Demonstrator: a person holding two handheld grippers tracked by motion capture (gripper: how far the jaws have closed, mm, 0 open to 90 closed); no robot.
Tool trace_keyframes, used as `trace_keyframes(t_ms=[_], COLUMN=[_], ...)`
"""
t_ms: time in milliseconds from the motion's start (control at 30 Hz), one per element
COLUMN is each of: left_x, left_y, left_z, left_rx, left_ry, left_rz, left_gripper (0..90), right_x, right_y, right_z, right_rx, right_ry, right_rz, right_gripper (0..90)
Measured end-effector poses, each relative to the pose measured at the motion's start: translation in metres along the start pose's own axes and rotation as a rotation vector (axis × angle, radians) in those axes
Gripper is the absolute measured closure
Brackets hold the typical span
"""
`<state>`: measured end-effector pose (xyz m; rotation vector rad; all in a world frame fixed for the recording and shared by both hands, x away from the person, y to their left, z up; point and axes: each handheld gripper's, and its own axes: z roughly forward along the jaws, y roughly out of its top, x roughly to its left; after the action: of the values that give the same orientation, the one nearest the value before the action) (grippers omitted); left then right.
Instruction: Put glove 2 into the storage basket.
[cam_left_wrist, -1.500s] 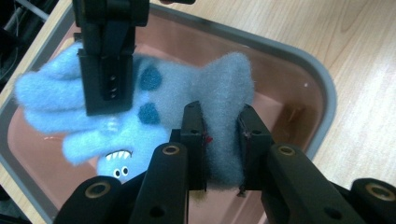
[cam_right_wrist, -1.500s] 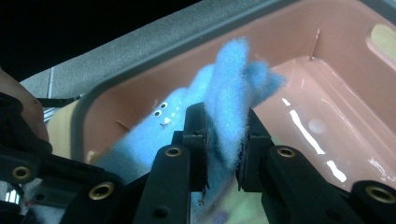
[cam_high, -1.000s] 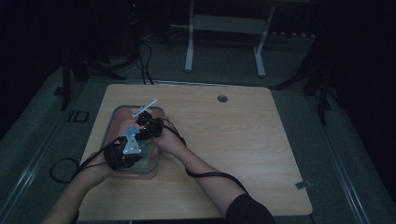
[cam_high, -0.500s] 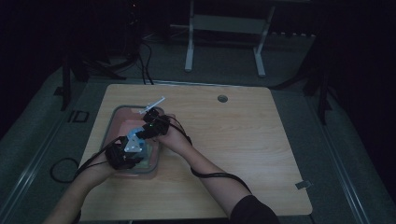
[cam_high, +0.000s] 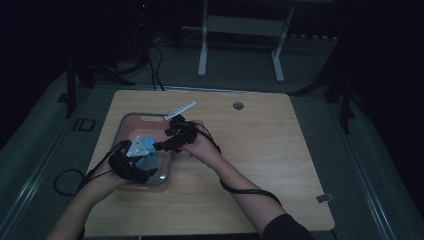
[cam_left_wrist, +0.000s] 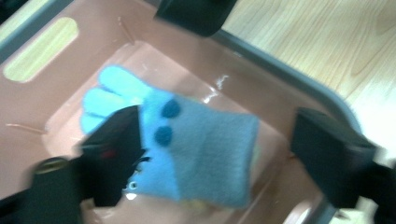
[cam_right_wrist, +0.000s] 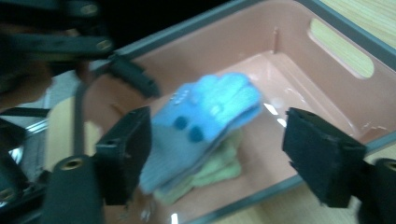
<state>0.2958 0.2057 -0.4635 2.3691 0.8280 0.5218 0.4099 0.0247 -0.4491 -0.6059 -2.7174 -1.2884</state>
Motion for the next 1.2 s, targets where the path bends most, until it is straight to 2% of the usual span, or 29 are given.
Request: trace_keyframes(t_ms=[33, 100, 200, 333, 467, 533, 767, 933, 1200], left_x=[-0.002, -0.006, -0.011, -0.018, -0.029, -0.034, -0.055, -0.07, -0.094], left_y=[0.001, 0.005, 0.01, 0.018, 0.028, 0.032, 0.044, 0.052, 0.065], left_z=[0.001, 0.002, 0.004, 0.005, 0.007, 0.007, 0.018, 0.025, 0.036], left_rx=[-0.007, -0.014, -0.046, -0.092, -0.122, -0.142, -0.187, -0.206, -0.222], left_ry=[-0.01, -0.021, -0.021, -0.054, -0.077, -0.11, -0.158, -0.199, -0.248], left_rz=[0.001, -0.005, -0.017, -0.024, -0.003, -0.002, 0.026, 0.037, 0.083], left_gripper=[13.3, 6.1, 2.7, 2.7, 2.8, 2.8, 2.8, 2.8, 2.9], right_x=[0.001, 0.002, 0.003, 0.0, -0.002, -0.002, -0.01, -0.013, -0.017], right_y=[-0.001, -0.005, -0.013, -0.023, -0.036, -0.043, -0.067, -0.084, -0.112], right_z=[-0.003, -0.01, -0.018, -0.028, -0.036, -0.04, -0.056, -0.068, -0.089], right_rx=[-0.005, -0.004, -0.001, -0.001, 0.019, 0.027, 0.028, 0.026, 0.008], right_ry=[0.013, 0.002, -0.001, -0.01, -0.017, -0.025, -0.055, -0.079, -0.096], right_rz=[-0.008, -0.016, -0.033, -0.059, -0.072, -0.078, -0.089, -0.093, -0.085], right_gripper=[19.4, 19.1, 16.8, 16.2, 15.2, 14.9, 14.3, 14.2, 14.3])
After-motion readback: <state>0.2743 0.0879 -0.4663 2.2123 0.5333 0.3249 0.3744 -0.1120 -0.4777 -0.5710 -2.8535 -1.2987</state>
